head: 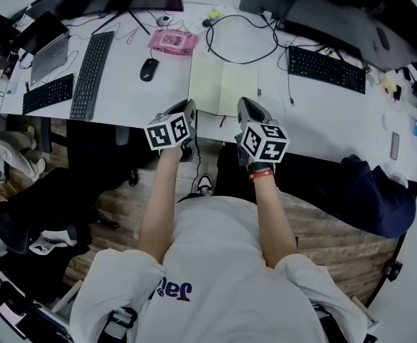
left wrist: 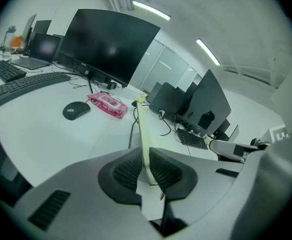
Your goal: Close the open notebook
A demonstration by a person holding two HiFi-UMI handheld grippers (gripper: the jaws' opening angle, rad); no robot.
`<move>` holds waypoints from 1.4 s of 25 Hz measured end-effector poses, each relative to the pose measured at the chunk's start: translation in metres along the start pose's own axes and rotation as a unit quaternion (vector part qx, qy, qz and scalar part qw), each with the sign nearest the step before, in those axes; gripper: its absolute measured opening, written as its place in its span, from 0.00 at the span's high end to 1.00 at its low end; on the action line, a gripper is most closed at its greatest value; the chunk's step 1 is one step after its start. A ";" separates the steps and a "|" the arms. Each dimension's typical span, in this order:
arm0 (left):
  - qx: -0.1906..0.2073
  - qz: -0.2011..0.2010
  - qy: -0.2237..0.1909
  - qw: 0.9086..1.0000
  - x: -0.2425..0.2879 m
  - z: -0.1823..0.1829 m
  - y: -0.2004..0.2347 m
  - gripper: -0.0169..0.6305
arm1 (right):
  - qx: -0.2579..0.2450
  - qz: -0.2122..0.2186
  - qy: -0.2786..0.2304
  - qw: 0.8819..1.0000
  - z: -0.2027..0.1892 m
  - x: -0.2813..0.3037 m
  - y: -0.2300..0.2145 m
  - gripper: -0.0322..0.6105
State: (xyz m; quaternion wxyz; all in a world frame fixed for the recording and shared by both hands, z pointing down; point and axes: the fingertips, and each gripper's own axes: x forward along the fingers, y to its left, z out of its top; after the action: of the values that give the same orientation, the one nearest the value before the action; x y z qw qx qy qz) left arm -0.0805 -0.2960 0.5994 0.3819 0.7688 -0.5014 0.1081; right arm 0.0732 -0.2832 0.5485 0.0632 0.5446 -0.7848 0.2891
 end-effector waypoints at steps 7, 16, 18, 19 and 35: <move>0.019 -0.016 0.001 1.000 0.002 0.001 -0.019 0.89 | 0.012 -0.003 -0.005 1.000 0.000 -0.004 -0.005 0.95; 0.032 -0.032 0.004 0.999 0.006 -0.003 -0.043 0.89 | 0.030 -0.015 -0.011 0.999 -0.001 -0.015 -0.020 0.95; 0.043 -0.036 0.005 0.998 0.008 -0.003 -0.050 0.88 | 0.034 -0.020 -0.014 0.999 -0.001 -0.017 -0.024 0.95; 0.049 -0.038 0.006 0.998 0.008 -0.003 -0.053 0.88 | 0.036 -0.022 -0.016 0.999 -0.001 -0.018 -0.025 0.95; 0.127 -0.074 0.023 0.989 0.024 -0.017 -0.108 0.85 | 0.063 -0.060 -0.044 0.995 0.002 -0.049 -0.056 0.95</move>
State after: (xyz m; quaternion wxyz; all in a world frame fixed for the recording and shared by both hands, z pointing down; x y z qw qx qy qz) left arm 0.0272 -0.2782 0.5724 0.2994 0.8434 -0.4166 0.1597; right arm 0.1428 -0.2573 0.5479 0.0114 0.6061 -0.7328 0.3091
